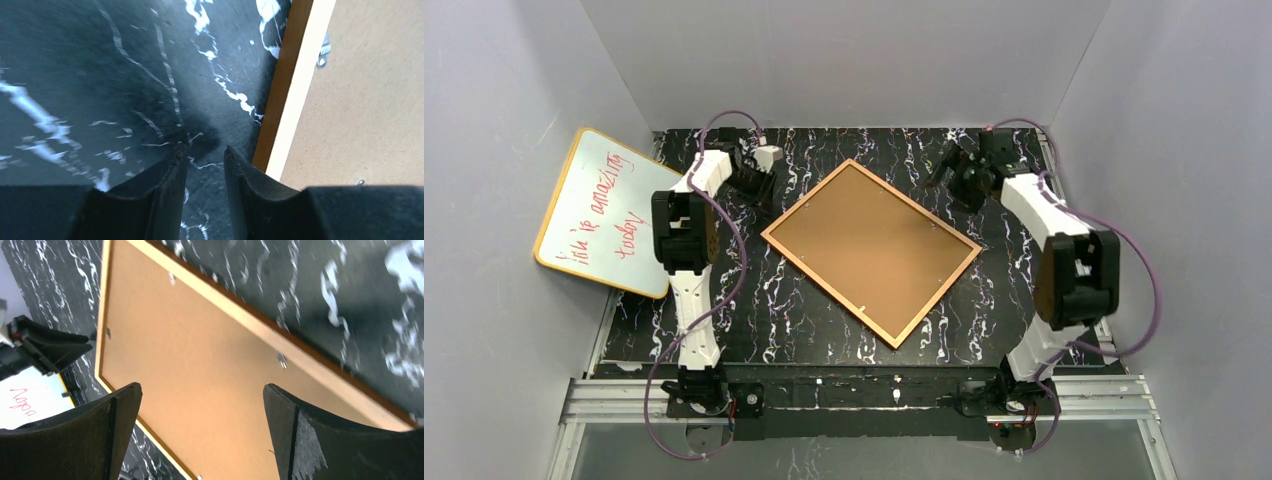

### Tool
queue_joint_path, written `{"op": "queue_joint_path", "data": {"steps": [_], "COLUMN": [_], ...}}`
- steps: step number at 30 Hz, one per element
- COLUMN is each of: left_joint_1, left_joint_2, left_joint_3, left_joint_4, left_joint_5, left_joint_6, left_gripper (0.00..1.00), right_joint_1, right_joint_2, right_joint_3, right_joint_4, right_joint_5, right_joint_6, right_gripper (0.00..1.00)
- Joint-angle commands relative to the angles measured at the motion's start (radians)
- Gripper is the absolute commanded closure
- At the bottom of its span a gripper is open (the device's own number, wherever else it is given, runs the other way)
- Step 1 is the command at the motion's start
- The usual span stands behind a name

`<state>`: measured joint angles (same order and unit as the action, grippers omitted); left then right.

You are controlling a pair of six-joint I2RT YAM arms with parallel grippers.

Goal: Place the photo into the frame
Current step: Adjust the photo frame at the center of the board.

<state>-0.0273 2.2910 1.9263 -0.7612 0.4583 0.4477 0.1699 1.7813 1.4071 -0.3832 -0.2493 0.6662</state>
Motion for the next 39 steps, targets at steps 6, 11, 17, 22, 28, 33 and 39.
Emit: {"op": "queue_joint_path", "data": {"steps": [6,11,17,22,28,33,39], "left_joint_1": [-0.028,-0.034,-0.056,-0.072,-0.074,-0.073,-0.022], "left_joint_2": [-0.042,-0.105,-0.193,-0.242,-0.269,-0.301,-0.283], "left_joint_3": [-0.139,-0.253,-0.425,-0.513,-0.561,-0.571,-0.383], "left_joint_4": [0.03,0.006,-0.04,-0.12,-0.247,-0.333,-0.386], "left_joint_5": [0.059,0.109,0.145,0.182,0.214,0.224,0.252], "left_joint_6": [0.027,0.074,0.159,0.252,0.362,0.426,0.387], "left_gripper": [0.7,0.71,0.71,0.71,0.72,0.72,0.7], "right_joint_1": [-0.032,-0.032,-0.034,-0.051,-0.07,-0.076,-0.074], "right_joint_2": [-0.365,-0.452,-0.488,-0.419,-0.387,-0.381,-0.354], "right_joint_3": [-0.425,-0.557,-0.571,-0.552,-0.518,-0.452,-0.336], "right_joint_4": [-0.116,-0.145,-0.159,-0.156,-0.138,-0.146,-0.123], "right_joint_5": [-0.023,-0.036,-0.015,-0.074,-0.079,-0.067,-0.056], "right_joint_6": [0.028,0.042,0.033,0.057,0.061,0.06,0.082], "right_gripper": [0.0,0.0,0.0,0.0,0.0,0.0,0.0]}}
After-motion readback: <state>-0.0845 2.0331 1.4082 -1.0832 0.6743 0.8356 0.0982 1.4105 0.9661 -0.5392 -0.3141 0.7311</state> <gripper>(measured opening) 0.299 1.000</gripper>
